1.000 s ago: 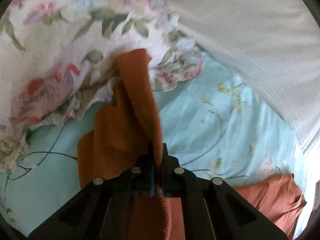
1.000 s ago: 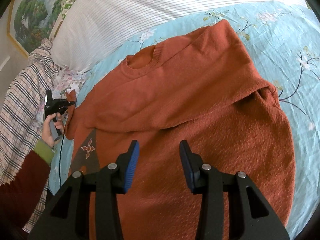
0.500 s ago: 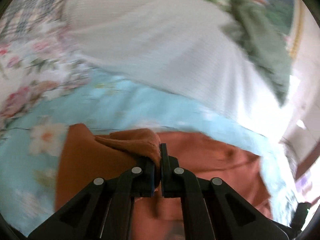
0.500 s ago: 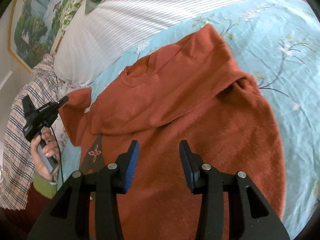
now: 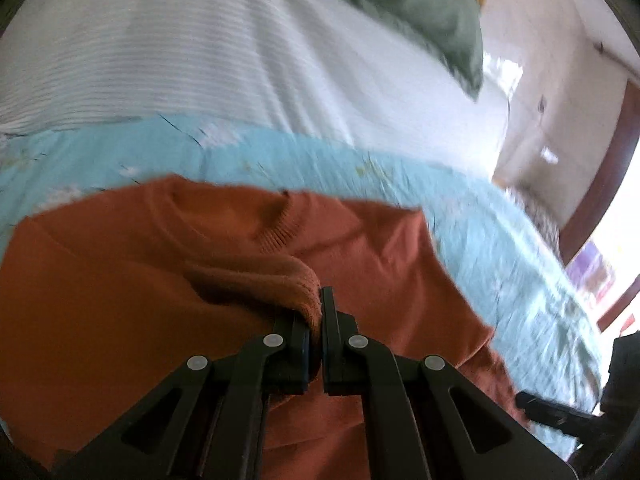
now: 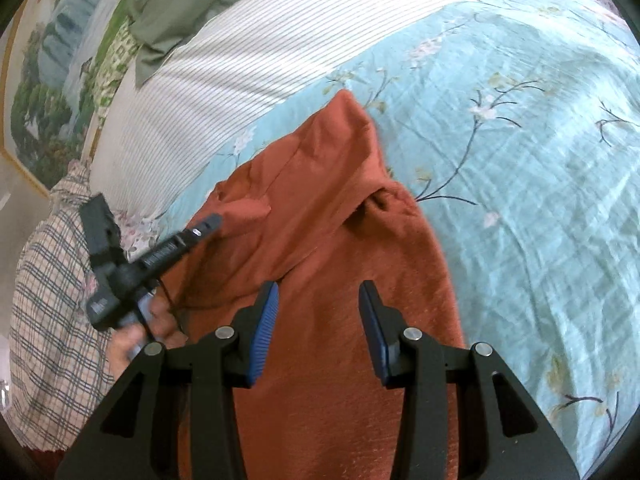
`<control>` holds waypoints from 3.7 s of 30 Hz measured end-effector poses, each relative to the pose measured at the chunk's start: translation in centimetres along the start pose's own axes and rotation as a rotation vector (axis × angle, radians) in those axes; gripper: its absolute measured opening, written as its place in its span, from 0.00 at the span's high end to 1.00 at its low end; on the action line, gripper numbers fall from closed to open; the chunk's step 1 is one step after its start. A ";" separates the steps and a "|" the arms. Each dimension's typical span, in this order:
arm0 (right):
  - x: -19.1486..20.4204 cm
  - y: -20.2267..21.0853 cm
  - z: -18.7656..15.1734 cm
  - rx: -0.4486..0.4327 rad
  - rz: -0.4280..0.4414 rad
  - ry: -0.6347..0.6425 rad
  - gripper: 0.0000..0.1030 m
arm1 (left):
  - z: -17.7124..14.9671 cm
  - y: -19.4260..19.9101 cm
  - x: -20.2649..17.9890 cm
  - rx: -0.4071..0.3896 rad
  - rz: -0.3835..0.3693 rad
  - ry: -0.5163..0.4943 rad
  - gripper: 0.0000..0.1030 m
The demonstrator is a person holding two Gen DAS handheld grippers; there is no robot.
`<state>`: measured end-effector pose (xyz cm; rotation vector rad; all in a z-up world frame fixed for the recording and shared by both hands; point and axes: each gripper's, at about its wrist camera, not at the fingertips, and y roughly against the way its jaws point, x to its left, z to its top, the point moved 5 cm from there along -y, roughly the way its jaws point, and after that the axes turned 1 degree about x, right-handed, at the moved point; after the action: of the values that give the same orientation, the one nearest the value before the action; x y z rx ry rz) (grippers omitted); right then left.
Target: Fold small clothes
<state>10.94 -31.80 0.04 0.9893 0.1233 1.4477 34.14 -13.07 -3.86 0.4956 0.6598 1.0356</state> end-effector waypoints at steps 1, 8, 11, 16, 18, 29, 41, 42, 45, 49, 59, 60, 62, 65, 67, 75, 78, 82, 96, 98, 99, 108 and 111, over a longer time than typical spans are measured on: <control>0.0 -0.1 0.0 0.002 0.000 0.001 0.58 | -0.6 -1.0 -0.4 0.017 0.009 -0.019 0.97; 2.8 -1.8 0.6 0.030 0.005 0.084 0.53 | -3.9 -2.1 -0.6 0.128 0.033 -0.050 0.82; 4.6 -3.4 0.8 0.057 0.005 0.149 0.53 | -5.7 0.2 0.5 0.133 0.058 -0.048 0.64; 8.1 -6.7 1.1 0.096 0.008 0.249 0.53 | -8.4 4.8 4.5 0.123 0.100 0.032 0.56; 10.1 -8.0 1.2 0.106 0.005 0.309 0.52 | -9.5 7.0 7.2 0.103 0.166 0.063 0.56; 15.3 -17.4 0.5 0.143 -0.297 0.719 0.70 | -11.6 11.2 21.7 0.089 0.447 0.327 0.61; 5.2 -9.9 4.3 0.048 -0.161 0.227 0.94 | -10.4 10.6 23.8 0.037 0.434 0.418 0.60; 4.6 -10.1 3.9 0.064 -0.159 0.209 0.89 | -10.6 10.5 23.6 0.032 0.445 0.412 0.59; 3.4 -10.3 3.3 0.083 -0.113 0.150 0.62 | -10.6 10.5 23.0 0.020 0.489 0.379 0.59; 3.4 -9.7 3.7 0.057 -0.088 0.104 0.53 | -10.7 11.1 23.8 -0.003 0.446 0.440 0.59; 8.1 -6.9 4.4 -0.008 0.007 0.183 0.39 | -11.5 12.2 25.0 -0.062 0.360 0.551 0.59; 10.2 -8.5 4.2 0.047 0.061 0.229 0.39 | -11.6 12.1 25.1 -0.067 0.359 0.555 0.60; 14.0 -12.0 3.8 0.140 0.120 0.325 0.37 | -11.7 12.2 24.7 -0.076 0.370 0.545 0.60; 19.6 -17.7 3.5 0.227 0.216 0.443 0.36 | -11.8 12.3 24.6 -0.090 0.379 0.537 0.60; 23.0 -22.3 3.7 0.293 0.252 0.484 0.36 | -11.9 12.3 24.7 -0.094 0.378 0.537 0.59; 30.0 -33.7 2.8 0.455 0.259 0.655 0.36 | -12.1 12.2 24.9 -0.119 0.364 0.536 0.59; 31.3 -35.0 1.1 0.630 0.411 0.644 0.36 | -12.2 12.3 25.0 -0.126 0.351 0.543 0.59; 33.4 -35.9 -0.4 0.657 0.541 0.606 0.35 | -12.4 12.4 25.4 -0.151 0.311 0.573 0.59; 30.2 -29.4 4.2 0.315 0.390 0.492 0.36 | -13.0 14.2 25.5 -0.143 0.299 0.612 0.65; 28.1 -27.1 4.5 0.287 0.373 0.482 0.36 | -12.9 14.9 25.1 -0.131 0.314 0.583 0.65; 26.5 -25.5 4.4 0.270 0.364 0.461 0.36 | -12.6 15.0 24.8 -0.126 0.323 0.561 0.65; 13.2 -16.3 3.1 0.216 0.110 0.294 0.36 | -7.3 12.5 20.8 -0.096 0.274 0.312 0.65; 8.0 -13.9 4.1 0.165 -0.089 0.257 0.36 | -6.9 10.0 19.2 -0.032 0.207 0.212 0.64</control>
<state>25.56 -24.42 -2.24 0.9136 0.4748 1.4950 29.84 9.03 -7.17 0.4359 0.7897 1.3048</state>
